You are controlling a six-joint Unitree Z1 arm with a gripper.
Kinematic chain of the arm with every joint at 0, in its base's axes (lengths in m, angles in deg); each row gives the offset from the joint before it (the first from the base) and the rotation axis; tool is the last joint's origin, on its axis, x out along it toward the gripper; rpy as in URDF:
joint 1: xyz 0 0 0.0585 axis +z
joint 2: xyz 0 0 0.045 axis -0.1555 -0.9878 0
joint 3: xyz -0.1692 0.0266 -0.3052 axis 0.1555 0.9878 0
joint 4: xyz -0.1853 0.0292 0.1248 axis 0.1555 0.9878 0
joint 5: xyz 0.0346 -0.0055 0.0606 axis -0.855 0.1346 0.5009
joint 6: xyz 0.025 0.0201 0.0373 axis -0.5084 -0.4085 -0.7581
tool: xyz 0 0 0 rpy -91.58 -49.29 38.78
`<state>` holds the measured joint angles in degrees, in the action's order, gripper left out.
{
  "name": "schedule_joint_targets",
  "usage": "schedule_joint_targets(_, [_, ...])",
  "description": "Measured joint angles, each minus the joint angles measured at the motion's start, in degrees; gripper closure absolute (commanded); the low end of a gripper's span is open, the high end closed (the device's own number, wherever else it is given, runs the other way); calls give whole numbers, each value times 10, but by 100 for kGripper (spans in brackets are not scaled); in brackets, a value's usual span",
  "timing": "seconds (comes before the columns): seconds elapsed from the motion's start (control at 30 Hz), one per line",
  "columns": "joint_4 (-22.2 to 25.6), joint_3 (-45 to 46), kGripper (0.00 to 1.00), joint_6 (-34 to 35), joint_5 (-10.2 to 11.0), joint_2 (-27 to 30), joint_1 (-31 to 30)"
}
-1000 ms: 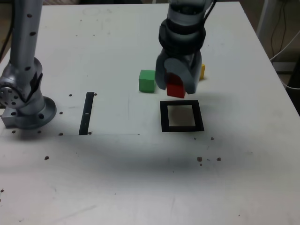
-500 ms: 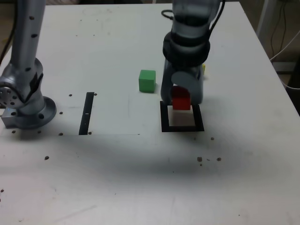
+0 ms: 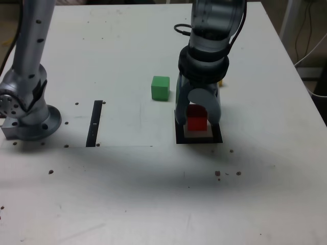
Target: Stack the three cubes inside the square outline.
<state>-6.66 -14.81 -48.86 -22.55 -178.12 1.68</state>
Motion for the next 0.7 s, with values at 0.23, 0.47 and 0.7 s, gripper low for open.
schedule_joint_targets(0.23, [-15, 10, 70, 0, -1, -1, 0])
schedule_joint_targets(0.47, [-38, 28, 70, 11, -4, -9, 2])
schedule_joint_targets(0.7, [-42, 30, 70, 11, -3, -9, 3])
